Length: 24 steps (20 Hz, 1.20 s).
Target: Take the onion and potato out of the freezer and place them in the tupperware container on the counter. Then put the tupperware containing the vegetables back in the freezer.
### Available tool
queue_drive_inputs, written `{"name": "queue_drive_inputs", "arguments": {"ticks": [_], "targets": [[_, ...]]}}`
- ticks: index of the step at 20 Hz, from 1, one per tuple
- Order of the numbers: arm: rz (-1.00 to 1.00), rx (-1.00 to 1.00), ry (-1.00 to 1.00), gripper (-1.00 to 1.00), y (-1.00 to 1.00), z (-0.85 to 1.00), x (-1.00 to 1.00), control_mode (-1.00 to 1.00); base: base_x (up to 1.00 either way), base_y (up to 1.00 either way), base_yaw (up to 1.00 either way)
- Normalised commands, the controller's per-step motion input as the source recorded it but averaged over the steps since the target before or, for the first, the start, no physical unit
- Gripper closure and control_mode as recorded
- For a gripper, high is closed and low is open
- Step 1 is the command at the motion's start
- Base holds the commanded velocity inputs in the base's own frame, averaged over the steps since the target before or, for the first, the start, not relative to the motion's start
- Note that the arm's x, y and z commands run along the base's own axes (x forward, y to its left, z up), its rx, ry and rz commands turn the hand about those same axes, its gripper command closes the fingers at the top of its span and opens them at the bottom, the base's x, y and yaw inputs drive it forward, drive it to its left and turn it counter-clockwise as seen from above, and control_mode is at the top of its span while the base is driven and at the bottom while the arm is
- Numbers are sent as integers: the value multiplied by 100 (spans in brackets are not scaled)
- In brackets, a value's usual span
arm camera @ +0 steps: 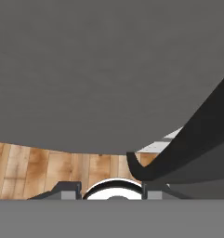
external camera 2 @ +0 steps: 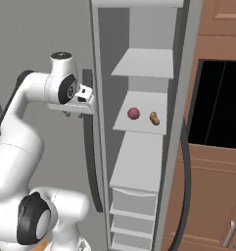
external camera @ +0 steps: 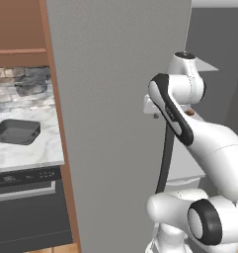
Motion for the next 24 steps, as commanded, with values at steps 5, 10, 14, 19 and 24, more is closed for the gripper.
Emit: {"name": "queue_drive_inputs", "arguments": {"ticks": [5, 10, 14, 19, 24], "targets": [[0, 0, -1, -100, 0, 1, -12, -100, 0, 0, 0], [0, 0, -10, -100, 0, 34, -64, -100, 0, 0, 0], [0, 0, -2, -100, 0, 49, -80, -100, 0, 0, 0], [0, 0, 1, -100, -11, 23, -81, -100, 0, 0, 0], [0, -3, 9, -100, -15, 0, -71, -100, 0, 0, 0]]}}
